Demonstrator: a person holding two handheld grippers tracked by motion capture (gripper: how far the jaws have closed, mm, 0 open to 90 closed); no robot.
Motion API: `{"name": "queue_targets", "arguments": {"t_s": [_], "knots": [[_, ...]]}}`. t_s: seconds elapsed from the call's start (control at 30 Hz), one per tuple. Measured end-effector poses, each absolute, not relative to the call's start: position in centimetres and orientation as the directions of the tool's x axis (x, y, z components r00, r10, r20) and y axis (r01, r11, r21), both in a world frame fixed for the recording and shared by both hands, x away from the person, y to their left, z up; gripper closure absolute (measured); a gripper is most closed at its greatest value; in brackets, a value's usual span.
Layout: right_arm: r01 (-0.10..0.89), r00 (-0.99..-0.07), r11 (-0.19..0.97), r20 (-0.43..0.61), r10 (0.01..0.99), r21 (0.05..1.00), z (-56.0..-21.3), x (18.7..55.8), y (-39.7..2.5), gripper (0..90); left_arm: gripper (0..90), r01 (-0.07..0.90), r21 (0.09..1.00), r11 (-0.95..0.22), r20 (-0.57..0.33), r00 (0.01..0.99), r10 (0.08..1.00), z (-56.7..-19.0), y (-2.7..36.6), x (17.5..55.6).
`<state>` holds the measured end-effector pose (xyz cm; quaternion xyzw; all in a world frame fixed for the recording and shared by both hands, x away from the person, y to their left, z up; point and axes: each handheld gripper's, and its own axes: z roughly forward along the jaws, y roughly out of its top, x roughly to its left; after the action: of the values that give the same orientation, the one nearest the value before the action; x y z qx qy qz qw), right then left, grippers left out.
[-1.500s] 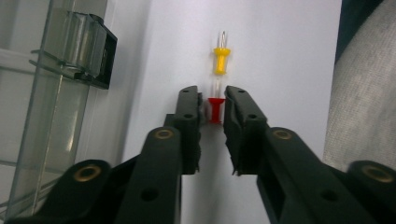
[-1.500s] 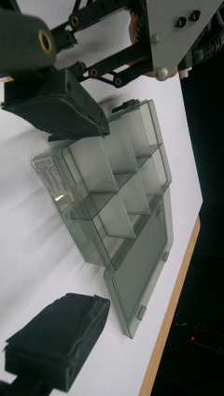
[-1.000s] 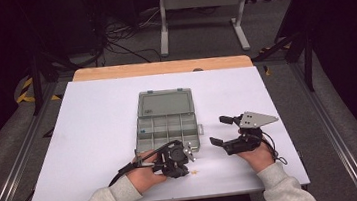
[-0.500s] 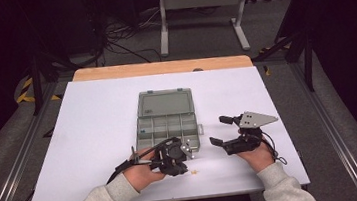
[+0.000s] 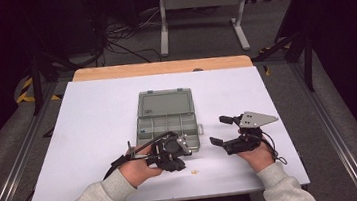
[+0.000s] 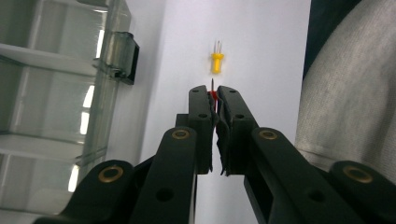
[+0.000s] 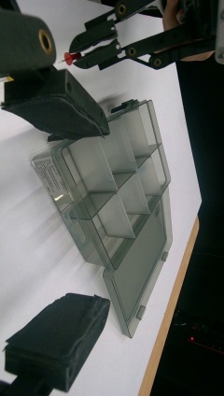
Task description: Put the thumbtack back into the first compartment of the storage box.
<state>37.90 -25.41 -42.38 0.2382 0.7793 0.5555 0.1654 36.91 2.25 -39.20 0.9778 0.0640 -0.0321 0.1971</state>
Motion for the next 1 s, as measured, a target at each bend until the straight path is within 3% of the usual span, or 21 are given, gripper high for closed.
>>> {"name": "queue_targets", "arguments": {"t_s": [1.0], "knots": [[0.19,-0.832,0.273,0.007,0.554,0.943,-42.5,38.0,-25.4,14.6,84.9,0.214,0.419,-0.883,-0.063,0.976,0.206,-35.0,6.1,39.7]]}}
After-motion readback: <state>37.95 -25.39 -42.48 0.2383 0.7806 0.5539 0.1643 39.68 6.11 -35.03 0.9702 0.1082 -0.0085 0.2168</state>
